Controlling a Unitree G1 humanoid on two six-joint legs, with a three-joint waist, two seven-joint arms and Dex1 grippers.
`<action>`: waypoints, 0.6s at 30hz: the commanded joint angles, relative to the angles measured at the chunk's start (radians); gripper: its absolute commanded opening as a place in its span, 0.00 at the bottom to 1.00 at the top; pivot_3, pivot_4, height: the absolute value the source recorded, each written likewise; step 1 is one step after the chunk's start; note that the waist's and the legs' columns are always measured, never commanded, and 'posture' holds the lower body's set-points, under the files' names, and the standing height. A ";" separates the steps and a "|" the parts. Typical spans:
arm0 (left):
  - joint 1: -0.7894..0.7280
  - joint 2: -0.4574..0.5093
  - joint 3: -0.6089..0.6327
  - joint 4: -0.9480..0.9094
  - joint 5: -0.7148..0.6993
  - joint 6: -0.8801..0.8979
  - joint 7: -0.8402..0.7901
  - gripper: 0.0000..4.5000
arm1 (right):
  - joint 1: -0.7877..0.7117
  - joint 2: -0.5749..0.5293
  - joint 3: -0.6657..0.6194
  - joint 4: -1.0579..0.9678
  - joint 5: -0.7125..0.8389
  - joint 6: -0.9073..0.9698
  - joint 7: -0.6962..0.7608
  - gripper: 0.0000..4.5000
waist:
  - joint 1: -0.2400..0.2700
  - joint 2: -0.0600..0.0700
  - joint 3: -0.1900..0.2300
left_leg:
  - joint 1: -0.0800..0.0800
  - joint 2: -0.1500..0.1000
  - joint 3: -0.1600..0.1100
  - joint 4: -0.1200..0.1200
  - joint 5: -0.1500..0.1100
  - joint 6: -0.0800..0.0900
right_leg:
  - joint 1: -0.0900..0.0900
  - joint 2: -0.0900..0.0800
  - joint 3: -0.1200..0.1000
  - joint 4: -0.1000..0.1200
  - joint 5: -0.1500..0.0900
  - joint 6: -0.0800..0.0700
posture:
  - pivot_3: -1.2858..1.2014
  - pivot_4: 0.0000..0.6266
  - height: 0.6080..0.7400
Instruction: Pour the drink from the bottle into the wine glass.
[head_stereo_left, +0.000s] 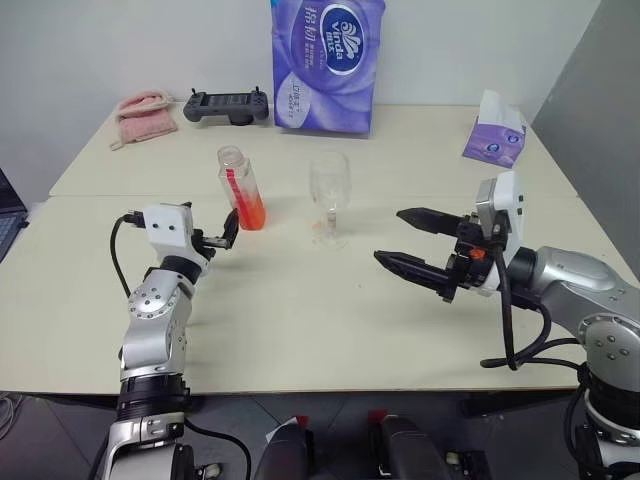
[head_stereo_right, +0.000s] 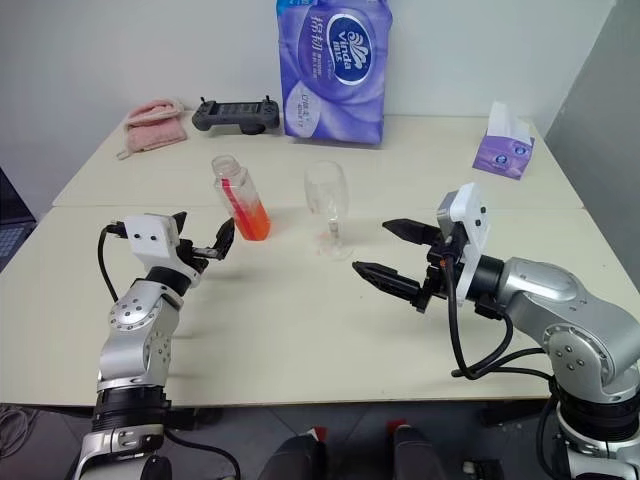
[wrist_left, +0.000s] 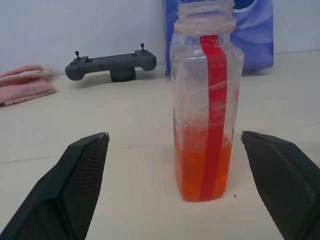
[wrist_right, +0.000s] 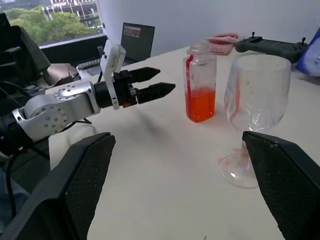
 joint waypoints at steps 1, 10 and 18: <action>-0.055 0.007 -0.006 0.047 -0.008 -0.038 -0.035 1.00 | 0.000 -0.002 -0.012 -0.052 0.028 -0.016 -0.029 1.00 | 0.000 0.000 0.000 | 0.000 0.000 0.000 0.000 0.000 0.000 | 0.000 0.000 0.000 0.000 0.000 0.000 | 0.52 0.24 1.00; -0.098 -0.001 -0.024 0.126 -0.006 -0.069 -0.086 1.00 | 0.060 -0.016 -0.009 -0.072 0.018 -0.053 -0.044 1.00 | 0.000 0.000 0.000 | 0.000 0.000 0.000 0.000 0.000 0.000 | 0.000 0.000 0.000 0.000 0.000 0.000 | 0.52 0.24 1.00; -0.205 -0.004 -0.033 0.338 0.027 -0.152 -0.083 1.00 | 0.048 -0.025 -0.008 -0.080 0.045 -0.041 -0.082 1.00 | 0.000 0.000 0.000 | 0.000 0.000 0.000 0.000 0.000 0.000 | 0.000 0.000 0.000 0.000 0.000 0.000 | 0.52 0.24 1.00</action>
